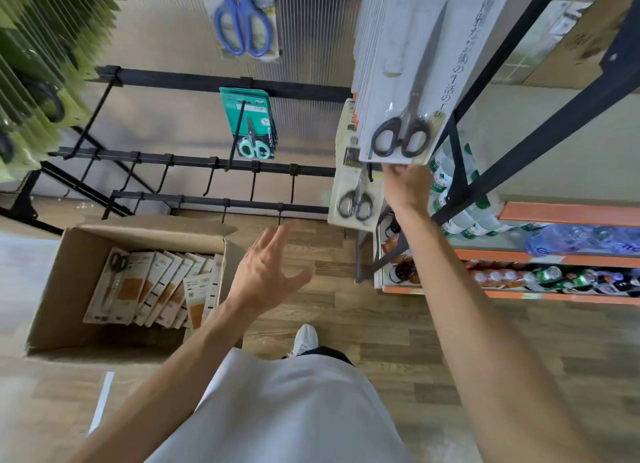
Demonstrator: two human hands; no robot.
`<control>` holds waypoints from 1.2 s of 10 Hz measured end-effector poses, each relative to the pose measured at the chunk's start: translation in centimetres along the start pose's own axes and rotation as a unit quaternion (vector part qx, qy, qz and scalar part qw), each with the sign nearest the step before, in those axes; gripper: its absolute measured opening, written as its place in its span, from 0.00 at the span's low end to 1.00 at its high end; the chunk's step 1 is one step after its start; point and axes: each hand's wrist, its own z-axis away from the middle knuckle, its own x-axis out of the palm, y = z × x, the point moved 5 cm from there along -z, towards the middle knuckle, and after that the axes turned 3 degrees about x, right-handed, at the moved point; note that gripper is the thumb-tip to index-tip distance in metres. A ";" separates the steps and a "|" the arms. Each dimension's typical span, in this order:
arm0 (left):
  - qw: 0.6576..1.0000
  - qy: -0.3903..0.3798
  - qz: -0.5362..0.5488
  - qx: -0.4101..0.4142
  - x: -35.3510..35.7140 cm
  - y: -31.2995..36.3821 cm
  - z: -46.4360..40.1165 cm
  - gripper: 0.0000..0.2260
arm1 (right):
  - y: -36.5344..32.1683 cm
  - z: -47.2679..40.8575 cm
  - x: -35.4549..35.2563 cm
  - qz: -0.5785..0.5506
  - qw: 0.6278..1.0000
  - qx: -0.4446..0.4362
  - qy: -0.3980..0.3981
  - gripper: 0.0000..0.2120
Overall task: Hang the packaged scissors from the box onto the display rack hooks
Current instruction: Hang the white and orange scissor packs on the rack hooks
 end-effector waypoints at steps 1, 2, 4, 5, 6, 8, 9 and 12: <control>1.000 -0.003 0.010 -0.005 -0.5 0.1 -0.5 0.36 | 0.0 -2.4 0.2 -0.399 0.878 0.251 0.078 0.18; 1.000 0.005 0.011 -0.007 -0.7 -0.3 -0.3 0.37 | 2.3 -5.0 4.1 -0.620 0.705 0.337 0.072 0.21; 1.000 0.006 0.006 -0.016 -0.4 -1.6 0.9 0.34 | 1.5 -3.4 3.1 -0.069 0.994 0.078 0.043 0.09; 0.999 -0.003 0.012 -0.052 -0.2 -2.9 1.8 0.33 | 1.5 0.6 4.3 -0.011 1.000 -0.004 -0.004 0.12; 0.996 -0.009 0.014 -0.083 -0.4 -4.6 3.3 0.33 | 3.7 7.1 8.6 0.012 0.991 -0.013 -0.130 0.16; 0.985 -0.031 0.019 -0.171 -1.6 -9.6 9.1 0.32 | 4.2 19.4 15.6 0.119 0.933 -0.068 -0.334 0.25; 0.980 -0.024 0.019 -0.197 -2.7 -12.7 12.6 0.31 | 1.4 22.2 17.7 0.112 0.918 -0.089 -0.371 0.25; 0.958 -0.022 0.029 -0.283 -7.2 -21.4 21.9 0.32 | -6.4 28.2 24.3 0.166 0.887 -0.181 -0.392 0.23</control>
